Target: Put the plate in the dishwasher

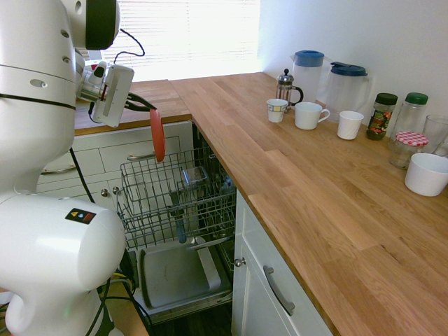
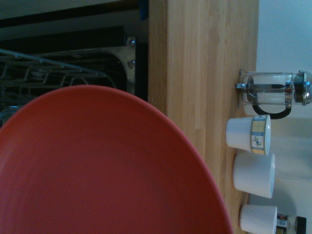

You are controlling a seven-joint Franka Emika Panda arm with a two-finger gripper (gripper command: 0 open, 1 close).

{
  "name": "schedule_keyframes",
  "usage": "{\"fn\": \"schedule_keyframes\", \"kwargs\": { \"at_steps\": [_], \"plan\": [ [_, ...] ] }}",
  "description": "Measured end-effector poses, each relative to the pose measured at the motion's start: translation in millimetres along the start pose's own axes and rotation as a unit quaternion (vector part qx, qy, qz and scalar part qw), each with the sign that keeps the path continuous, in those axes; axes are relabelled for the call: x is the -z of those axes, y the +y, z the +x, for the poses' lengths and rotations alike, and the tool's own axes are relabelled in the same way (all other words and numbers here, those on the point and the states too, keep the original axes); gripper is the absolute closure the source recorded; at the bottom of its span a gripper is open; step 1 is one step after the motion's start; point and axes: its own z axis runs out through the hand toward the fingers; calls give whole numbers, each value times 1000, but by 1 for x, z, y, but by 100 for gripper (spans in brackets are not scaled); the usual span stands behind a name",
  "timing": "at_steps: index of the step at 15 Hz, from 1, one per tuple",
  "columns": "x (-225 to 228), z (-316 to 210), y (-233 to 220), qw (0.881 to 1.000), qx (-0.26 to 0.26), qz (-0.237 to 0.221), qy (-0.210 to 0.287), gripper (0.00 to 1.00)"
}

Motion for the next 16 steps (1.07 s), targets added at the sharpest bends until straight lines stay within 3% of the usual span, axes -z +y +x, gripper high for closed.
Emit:
{"fn": "schedule_keyframes", "kwargs": {
  "at_steps": [7, 16],
  "plan": [
    [-36, -37, -63, 1000, 6, -12, -21, 100],
    [-59, -55, -93, 999, 17, -10, -34, 100]
  ]
}}
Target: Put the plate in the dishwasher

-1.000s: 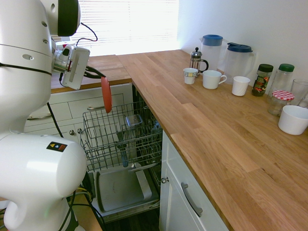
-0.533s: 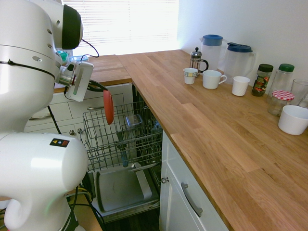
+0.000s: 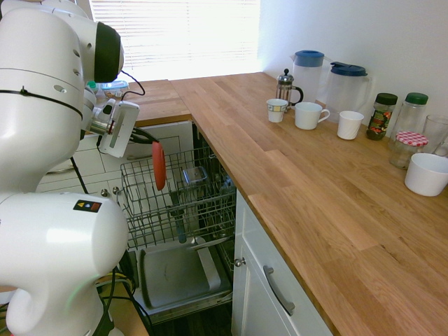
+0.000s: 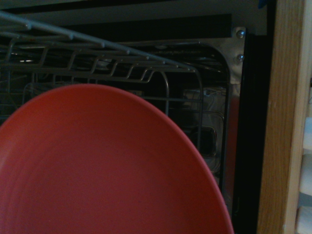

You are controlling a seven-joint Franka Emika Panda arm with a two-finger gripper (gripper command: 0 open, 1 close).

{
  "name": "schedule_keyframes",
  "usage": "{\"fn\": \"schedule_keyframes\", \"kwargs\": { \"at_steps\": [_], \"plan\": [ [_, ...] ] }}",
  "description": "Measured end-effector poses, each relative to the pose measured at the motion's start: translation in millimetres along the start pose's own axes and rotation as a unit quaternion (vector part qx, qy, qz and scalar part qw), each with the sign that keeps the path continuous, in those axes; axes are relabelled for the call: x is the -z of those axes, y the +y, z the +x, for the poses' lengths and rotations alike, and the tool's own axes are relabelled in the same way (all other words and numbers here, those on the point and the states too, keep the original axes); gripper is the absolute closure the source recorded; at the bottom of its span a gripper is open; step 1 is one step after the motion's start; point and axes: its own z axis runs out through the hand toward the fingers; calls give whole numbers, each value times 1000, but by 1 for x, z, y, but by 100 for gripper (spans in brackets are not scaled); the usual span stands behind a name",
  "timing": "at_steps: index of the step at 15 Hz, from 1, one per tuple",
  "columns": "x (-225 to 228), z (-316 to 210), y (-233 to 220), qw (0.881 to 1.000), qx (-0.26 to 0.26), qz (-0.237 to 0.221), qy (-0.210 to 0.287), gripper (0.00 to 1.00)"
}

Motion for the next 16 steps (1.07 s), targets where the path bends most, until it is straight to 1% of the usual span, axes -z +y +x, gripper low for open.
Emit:
{"fn": "schedule_keyframes", "kwargs": {
  "at_steps": [7, 11, 16],
  "plan": [
    [-16, 4, -12, 1000, -4, 3, -6, 100],
    [-25, -4, -21, 1000, 3, 4, -11, 100],
    [-32, -13, -35, 1000, 9, 18, -16, 100]
  ]
}}
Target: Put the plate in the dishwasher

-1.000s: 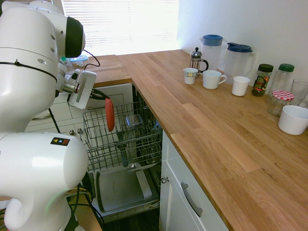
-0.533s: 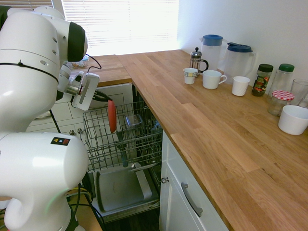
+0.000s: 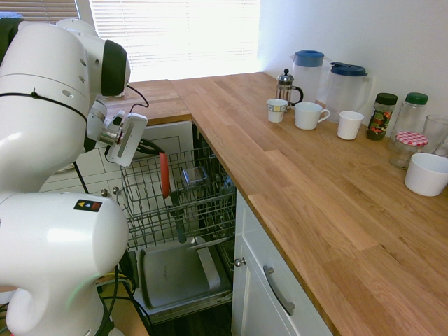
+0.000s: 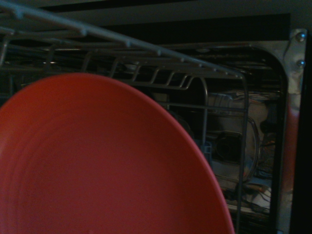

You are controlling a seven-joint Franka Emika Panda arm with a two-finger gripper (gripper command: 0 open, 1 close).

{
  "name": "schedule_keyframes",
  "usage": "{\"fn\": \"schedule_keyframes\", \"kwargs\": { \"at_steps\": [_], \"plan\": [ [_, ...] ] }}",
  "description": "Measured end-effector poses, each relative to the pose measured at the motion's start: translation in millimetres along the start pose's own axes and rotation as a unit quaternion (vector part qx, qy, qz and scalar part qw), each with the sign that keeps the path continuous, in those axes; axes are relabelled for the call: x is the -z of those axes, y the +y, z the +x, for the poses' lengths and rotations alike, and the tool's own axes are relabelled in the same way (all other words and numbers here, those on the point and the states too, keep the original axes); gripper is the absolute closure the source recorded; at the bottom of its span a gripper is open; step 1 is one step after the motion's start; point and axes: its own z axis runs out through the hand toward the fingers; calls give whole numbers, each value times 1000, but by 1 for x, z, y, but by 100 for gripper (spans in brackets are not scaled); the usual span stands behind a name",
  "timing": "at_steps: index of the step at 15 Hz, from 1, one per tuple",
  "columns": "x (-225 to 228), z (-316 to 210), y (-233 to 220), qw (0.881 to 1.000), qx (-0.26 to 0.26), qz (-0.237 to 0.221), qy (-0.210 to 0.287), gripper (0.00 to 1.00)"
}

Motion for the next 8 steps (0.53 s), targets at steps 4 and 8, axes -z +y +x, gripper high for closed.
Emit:
{"fn": "schedule_keyframes", "kwargs": {
  "at_steps": [4, 8],
  "plan": [
    [-7, -10, -17, 1000, 6, 13, -7, 100],
    [-8, -12, -23, 1000, 6, 22, -13, 0]
  ]
}}
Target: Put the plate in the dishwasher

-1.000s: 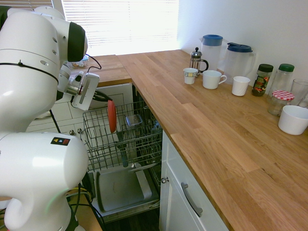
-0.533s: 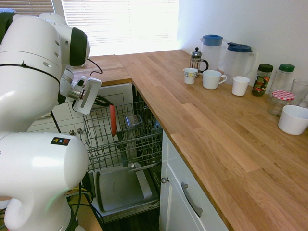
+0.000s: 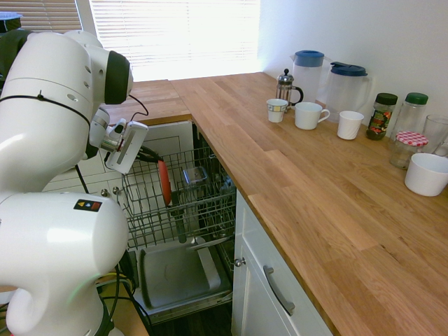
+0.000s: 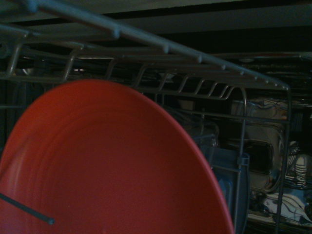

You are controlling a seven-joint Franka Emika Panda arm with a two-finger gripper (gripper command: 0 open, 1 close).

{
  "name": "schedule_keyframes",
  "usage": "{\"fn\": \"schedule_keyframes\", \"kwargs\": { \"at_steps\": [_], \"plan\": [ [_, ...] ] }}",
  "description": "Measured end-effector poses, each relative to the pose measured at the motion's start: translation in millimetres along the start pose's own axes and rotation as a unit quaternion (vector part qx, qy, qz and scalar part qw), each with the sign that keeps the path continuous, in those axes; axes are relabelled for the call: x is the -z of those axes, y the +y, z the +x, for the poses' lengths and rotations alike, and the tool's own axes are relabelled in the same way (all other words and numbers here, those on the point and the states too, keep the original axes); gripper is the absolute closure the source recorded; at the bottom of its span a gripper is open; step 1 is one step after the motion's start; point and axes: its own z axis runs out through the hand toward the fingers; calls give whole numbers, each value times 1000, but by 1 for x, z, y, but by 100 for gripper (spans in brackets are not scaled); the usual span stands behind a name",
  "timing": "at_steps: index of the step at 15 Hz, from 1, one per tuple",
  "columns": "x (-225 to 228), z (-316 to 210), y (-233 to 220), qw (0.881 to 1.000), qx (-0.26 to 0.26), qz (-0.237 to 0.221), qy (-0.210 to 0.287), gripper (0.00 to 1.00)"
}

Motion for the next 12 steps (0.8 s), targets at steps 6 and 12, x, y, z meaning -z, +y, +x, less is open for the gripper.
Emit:
{"fn": "schedule_keyframes", "kwargs": {
  "at_steps": [6, 12],
  "plan": [
    [2, 2, -1, 1000, -5, 11, -7, 0],
    [-2, 1, -4, 999, -10, 36, -23, 0]
  ]
}}
